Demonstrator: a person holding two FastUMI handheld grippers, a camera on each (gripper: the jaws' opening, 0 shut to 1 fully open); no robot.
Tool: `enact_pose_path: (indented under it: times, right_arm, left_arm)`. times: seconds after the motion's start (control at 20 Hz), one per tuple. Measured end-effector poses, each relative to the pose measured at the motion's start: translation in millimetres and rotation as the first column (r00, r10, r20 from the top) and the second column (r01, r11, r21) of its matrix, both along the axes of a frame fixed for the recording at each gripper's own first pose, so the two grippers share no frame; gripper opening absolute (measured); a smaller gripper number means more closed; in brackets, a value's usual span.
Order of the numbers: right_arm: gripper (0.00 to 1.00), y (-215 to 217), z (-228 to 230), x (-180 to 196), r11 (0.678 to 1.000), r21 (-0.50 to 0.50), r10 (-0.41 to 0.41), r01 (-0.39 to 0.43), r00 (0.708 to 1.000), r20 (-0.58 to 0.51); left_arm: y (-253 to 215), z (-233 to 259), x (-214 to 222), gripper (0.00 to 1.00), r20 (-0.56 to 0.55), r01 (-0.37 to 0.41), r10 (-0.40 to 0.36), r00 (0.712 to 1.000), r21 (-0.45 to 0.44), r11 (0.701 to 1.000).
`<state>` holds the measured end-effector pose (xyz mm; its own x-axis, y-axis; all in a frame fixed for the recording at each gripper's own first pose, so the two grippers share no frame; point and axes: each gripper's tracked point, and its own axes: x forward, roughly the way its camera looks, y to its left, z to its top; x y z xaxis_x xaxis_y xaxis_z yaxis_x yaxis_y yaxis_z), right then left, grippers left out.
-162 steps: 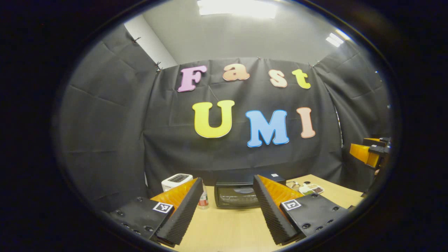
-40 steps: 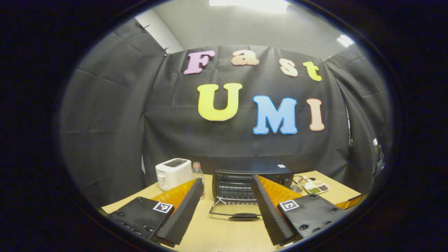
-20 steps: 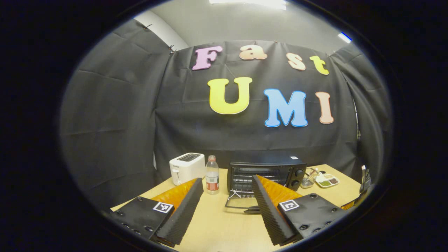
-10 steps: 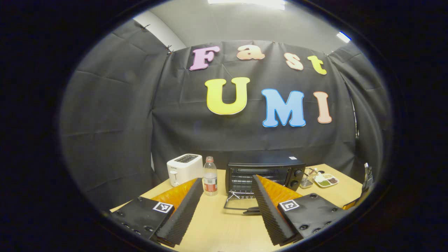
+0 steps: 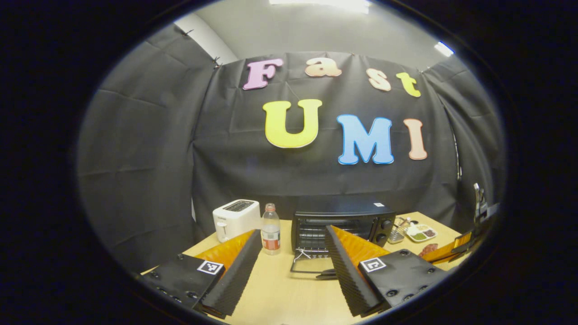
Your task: Open the electric oven with the left hand, put the food in, and close the electric oven.
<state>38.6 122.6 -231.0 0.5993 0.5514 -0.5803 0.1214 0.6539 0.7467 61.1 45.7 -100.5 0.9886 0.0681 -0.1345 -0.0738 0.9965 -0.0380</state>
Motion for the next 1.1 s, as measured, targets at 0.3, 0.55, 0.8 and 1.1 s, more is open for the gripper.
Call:
enact_pose_path:
  times: [0.3,0.55,0.8,1.1]
  right_arm:
    - [0.09,43,2,42,0.999,0.036,0.006,-0.007,1.000,0.017]
    - [0.09,83,6,82,0.998,0.066,0.005,-0.009,0.998,0.056]
    - [0.08,110,0,121,0.997,0.074,-0.024,0.018,0.996,0.092]
    - [0.08,132,-16,158,0.993,0.096,-0.081,0.073,0.993,0.088]
  left_arm:
    - [26,-3,9,0.95,-0.002,-0.018,0.018,1.000,0.005,1.000]
    - [54,-11,14,0.94,-0.020,-0.053,0.053,0.998,0.012,0.999]
    - [80,-16,21,0.99,-0.030,-0.080,0.080,0.996,0.025,0.997]
    - [107,-21,25,0.99,-0.046,-0.112,0.113,0.992,0.023,0.993]
